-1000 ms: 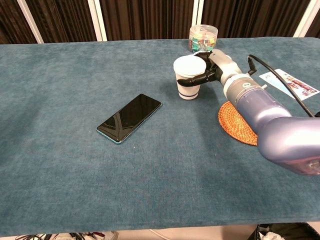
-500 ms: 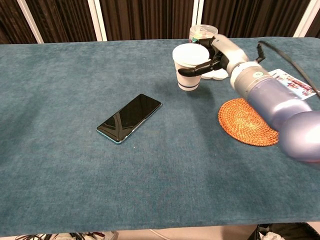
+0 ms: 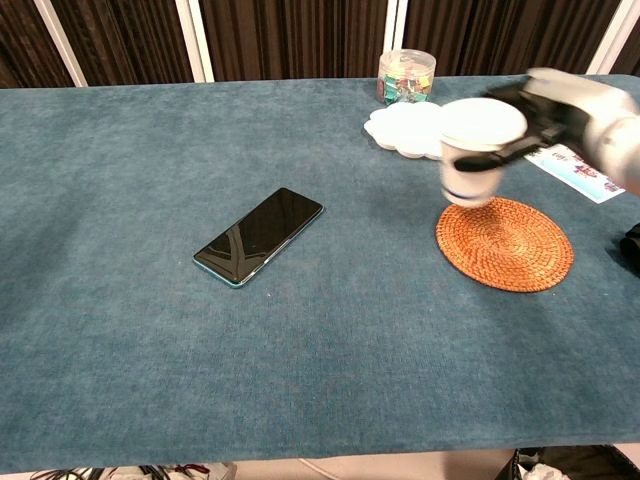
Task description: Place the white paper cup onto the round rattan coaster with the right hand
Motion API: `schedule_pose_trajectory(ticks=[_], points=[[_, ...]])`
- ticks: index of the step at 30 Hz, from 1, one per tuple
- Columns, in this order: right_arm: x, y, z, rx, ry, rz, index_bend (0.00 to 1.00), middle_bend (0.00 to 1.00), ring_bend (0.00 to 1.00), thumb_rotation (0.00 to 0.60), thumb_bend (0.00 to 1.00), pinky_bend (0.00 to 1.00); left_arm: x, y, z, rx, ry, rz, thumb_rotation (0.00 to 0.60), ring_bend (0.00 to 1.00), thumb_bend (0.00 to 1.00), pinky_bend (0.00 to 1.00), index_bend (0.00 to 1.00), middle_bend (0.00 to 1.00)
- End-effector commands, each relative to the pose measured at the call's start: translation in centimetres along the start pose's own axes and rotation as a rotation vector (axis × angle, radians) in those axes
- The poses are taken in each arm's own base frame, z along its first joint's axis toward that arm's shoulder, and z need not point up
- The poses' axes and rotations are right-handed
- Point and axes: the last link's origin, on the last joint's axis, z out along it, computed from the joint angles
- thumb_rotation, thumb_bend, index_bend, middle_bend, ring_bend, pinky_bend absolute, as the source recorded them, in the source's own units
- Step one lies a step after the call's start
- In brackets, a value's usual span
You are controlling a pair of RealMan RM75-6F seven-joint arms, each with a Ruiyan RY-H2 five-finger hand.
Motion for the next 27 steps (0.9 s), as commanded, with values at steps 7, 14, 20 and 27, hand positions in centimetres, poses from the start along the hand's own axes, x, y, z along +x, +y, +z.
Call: schedule_pose_trajectory(ticks=[7, 14, 20, 27], points=[[0.5, 2.6, -1.1, -0.073, -0.005, 0.083, 0.46, 0.4, 0.42, 0.6, 0.27, 0.33, 0.0, 0.0, 0.0, 0.001, 0.002, 0.002, 0.6, 0.0, 0.3, 0.0, 0.01, 0.0], [0.2, 3.8, -0.8, -0.082, -0.002, 0.094, 0.46, 0.4, 0.42, 0.6, 0.26, 0.33, 0.0, -0.1, 0.0, 0.005, 0.0, 0.004, 0.6, 0.0, 0.3, 0.0, 0.01, 0.0], [0.0, 4.3, -0.6, -0.08, 0.002, 0.097, 0.4, 0.32, 0.34, 0.6, 0.22, 0.28, 0.0, 0.0, 0.0, 0.004, -0.002, 0.006, 0.6, 0.0, 0.3, 0.0, 0.01, 0.0], [-0.5, 4.8, -1.0, -0.071, -0.08, 0.062, 0.11, 0.11, 0.15, 0.6, 0.15, 0.14, 0.0, 0.0, 0.0, 0.003, -0.001, 0.008, 0.6, 0.0, 0.3, 0.0, 0.01, 0.0]])
